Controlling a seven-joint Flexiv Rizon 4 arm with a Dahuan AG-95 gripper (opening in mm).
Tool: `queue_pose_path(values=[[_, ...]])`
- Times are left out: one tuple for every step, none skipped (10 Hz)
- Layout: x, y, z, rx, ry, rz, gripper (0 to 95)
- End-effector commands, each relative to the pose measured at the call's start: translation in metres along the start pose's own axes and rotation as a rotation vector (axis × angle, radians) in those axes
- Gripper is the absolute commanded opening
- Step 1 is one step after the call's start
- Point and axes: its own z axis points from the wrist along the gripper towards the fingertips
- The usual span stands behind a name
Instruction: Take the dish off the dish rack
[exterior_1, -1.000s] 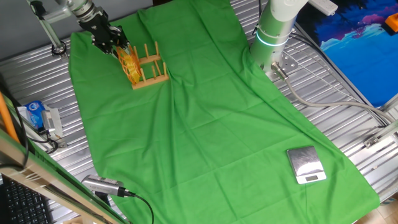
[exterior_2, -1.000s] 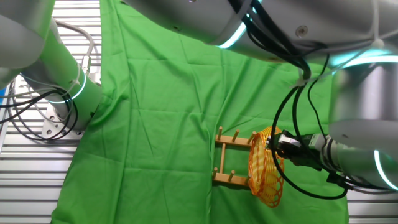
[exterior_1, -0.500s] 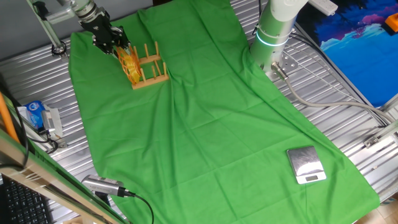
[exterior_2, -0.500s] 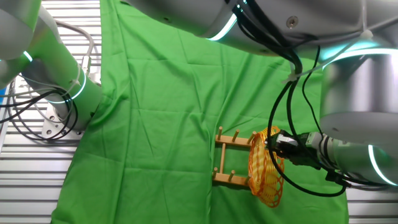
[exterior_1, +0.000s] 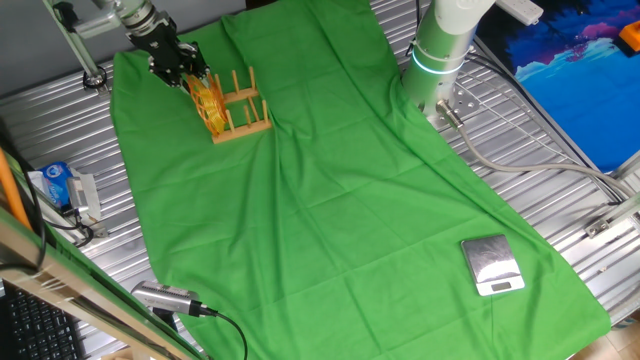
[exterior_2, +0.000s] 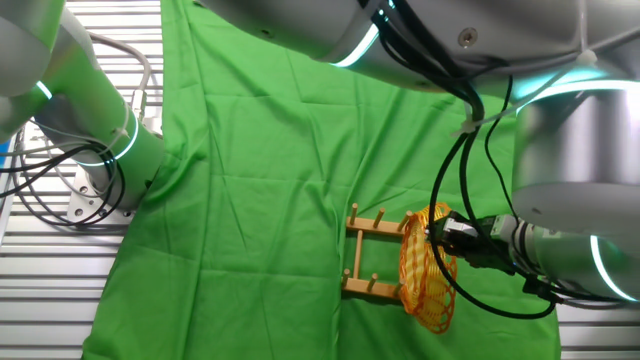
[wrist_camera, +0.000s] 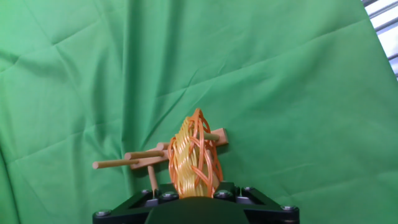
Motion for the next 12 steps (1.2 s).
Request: queue_pose_path(values=[[0.0024,-0.0019,0.0019,-0.002,-0.003,-0.006,38.0],[0.0034,-0.0021,0.0026,-0.002,-0.003,-0.009,38.0],[0.0049,-0.0023,0.0031,-0.001,-0.002,-0.011,38.0],[0.0056,-0.0024,0.0034,-0.001,-0.002,-0.012,38.0],[0.0059,-0.0029,0.0046,-0.001,-0.003,-0.012,38.0],[0.0062,-0.0031,0.0057,-0.002,-0.004,-0.01,38.0],[0.0062,-0.0032,0.0062,-0.002,-0.004,-0.009,38.0],[0.0066,-0.0036,0.0083,-0.002,-0.004,-0.011,38.0],[0.0067,-0.0036,0.0088,-0.002,-0.004,-0.01,38.0],[0.0067,-0.0034,0.009,0.0,0.0,-0.018,38.0],[0.0068,-0.0033,0.0091,0.002,0.006,-0.03,38.0],[0.0068,-0.0032,0.0091,0.004,0.008,-0.037,38.0]])
